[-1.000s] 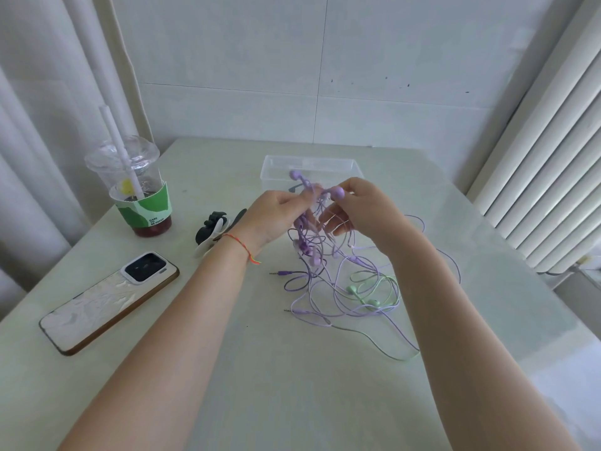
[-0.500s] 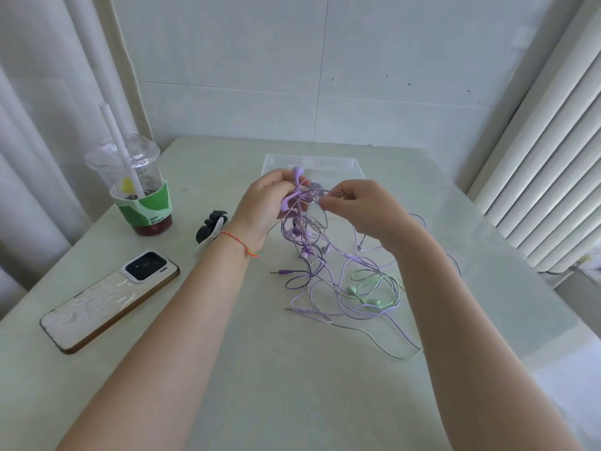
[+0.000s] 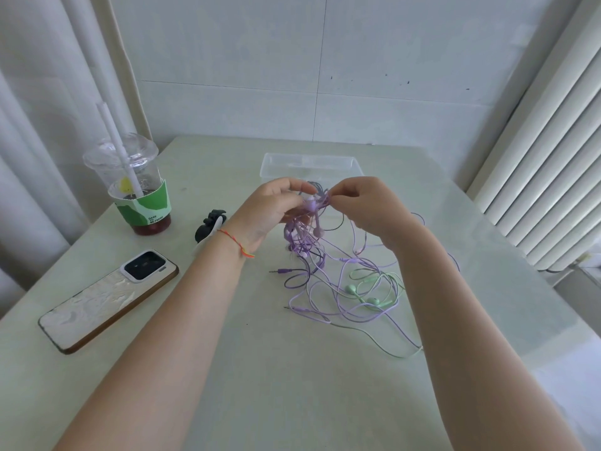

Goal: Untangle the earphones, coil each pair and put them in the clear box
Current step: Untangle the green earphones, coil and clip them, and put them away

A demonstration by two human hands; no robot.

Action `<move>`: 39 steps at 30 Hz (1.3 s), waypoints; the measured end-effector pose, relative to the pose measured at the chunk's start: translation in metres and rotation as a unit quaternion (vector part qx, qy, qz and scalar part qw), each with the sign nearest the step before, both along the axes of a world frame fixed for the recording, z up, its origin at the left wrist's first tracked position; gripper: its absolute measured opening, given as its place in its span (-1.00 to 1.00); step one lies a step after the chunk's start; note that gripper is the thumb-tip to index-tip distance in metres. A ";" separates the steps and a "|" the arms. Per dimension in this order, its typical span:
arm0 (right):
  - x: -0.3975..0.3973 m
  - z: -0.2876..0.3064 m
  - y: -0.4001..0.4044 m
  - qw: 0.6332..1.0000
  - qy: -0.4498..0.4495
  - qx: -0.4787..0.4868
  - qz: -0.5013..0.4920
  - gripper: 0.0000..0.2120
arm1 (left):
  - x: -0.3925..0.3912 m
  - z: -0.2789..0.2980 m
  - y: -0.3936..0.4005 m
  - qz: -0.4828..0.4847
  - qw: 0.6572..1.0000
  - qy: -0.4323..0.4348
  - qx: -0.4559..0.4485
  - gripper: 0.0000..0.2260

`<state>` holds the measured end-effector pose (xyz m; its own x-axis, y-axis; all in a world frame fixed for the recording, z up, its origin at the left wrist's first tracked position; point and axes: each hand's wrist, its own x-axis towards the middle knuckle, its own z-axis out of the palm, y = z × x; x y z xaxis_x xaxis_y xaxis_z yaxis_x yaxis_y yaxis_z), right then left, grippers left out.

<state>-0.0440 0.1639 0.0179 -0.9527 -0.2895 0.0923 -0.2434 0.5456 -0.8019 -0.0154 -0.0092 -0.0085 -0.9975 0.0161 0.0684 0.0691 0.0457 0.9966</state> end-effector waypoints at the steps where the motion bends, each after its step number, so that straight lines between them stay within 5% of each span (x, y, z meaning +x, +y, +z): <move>1: 0.000 0.001 0.001 1.000 0.005 0.001 0.001 -0.86 | 0.000 0.000 -0.001 0.013 1.000 -0.007 -0.020 -0.83; 6: 0.001 0.001 0.004 0.999 0.014 0.018 0.026 -0.88 | -0.002 -0.003 0.001 0.044 0.994 -0.012 -0.094 -0.85; 20: -0.003 0.001 0.008 1.000 -0.004 0.005 0.008 -0.78 | -0.001 -0.008 -0.004 -0.003 0.998 0.009 -0.067 -0.77; 31: -0.008 -0.002 0.011 0.999 0.026 0.035 -0.006 -0.75 | -0.001 -0.007 -0.002 0.002 0.995 -0.007 -0.098 -0.93; 39: -0.009 -0.005 0.006 0.997 0.049 0.056 -0.005 -0.78 | -0.002 -0.013 -0.002 -0.002 0.985 0.019 -0.169 -0.78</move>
